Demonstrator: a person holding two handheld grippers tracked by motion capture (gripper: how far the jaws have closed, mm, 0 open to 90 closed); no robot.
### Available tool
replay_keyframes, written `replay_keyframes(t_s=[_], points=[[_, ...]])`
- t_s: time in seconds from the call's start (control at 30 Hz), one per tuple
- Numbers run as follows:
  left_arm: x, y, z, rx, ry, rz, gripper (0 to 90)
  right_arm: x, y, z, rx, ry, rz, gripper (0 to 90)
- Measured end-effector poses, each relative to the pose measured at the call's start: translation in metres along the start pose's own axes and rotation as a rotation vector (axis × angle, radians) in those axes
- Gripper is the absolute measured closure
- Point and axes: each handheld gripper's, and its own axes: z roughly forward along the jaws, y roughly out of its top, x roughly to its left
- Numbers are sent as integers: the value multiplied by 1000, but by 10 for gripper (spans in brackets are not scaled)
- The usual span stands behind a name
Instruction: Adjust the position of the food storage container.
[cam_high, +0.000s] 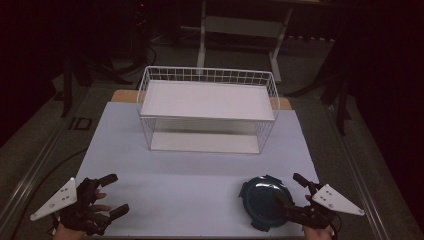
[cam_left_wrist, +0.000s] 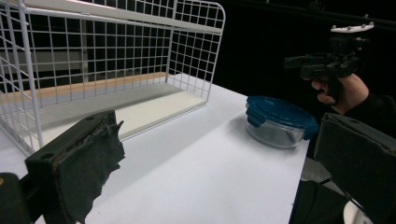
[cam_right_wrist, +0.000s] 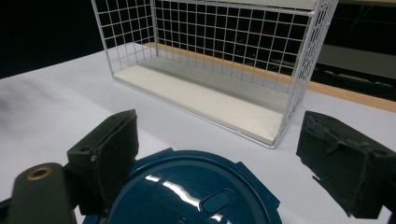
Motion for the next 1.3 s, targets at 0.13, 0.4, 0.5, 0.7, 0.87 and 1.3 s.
replay_keyframes(t_s=[0.13, 0.4, 0.5, 0.7, 0.87, 1.3], points=[[1, 0, -1, -6, -1, -4, 3, 1, 4, -2, -6, 6, 11, 124], [2, 0, 0, -2, -4, -9, 3, -1, 15, -4, 21, 34, 29, 121], [2, 0, 0, -1, -3, -9, 3, -4, 18, -3, 66, 61, 54, 129], [1, 1, 1, -2, -5, -10, 3, -10, 15, -8, 142, 100, 74, 218], [1, 1, 2, 0, -7, -9, 4, -10, 0, -16, 213, 94, 54, 403], [2, 1, 4, 3, -12, -8, 4, -12, -38, -38, 358, 113, 96, 716]])
